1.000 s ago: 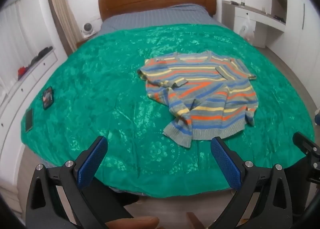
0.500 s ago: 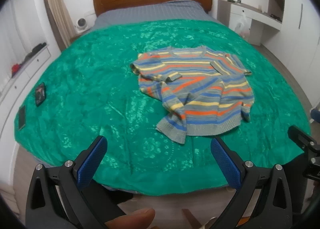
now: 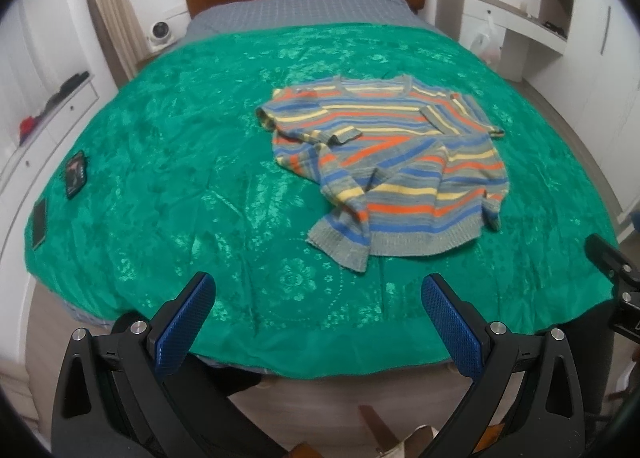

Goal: Fold small clothes

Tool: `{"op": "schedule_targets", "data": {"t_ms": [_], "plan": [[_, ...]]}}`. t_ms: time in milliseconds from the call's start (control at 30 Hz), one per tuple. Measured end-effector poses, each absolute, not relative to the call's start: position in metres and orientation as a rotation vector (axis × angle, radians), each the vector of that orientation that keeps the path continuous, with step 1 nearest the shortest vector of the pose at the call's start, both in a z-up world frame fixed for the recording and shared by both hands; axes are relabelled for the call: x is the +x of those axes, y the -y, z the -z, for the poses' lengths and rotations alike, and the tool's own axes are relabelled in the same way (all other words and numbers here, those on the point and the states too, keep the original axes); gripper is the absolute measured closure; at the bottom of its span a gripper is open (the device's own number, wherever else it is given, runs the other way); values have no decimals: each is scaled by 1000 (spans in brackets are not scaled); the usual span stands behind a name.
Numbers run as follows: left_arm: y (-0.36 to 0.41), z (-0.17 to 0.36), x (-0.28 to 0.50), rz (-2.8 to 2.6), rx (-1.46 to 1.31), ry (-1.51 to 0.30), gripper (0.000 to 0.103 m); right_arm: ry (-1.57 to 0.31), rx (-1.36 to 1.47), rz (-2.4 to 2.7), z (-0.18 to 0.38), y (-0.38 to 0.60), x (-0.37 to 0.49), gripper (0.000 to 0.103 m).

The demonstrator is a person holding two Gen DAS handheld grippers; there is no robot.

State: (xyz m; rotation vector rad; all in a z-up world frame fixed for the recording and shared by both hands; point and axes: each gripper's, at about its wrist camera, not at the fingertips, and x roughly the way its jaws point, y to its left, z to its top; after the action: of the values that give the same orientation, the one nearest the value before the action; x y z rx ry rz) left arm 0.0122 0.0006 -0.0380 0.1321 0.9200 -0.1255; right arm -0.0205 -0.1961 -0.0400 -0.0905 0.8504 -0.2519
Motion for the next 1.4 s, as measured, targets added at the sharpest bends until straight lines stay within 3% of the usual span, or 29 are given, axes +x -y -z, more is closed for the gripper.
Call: {"op": "schedule_targets", "data": {"t_ms": [767,1400], "plan": [[-4,41,12,139,110,-934,0,-856,-149,311,40,199,-21,0],[-29,52,28,192,-8,-964,0,-790,-32,286,39,222,-20,0]]}}
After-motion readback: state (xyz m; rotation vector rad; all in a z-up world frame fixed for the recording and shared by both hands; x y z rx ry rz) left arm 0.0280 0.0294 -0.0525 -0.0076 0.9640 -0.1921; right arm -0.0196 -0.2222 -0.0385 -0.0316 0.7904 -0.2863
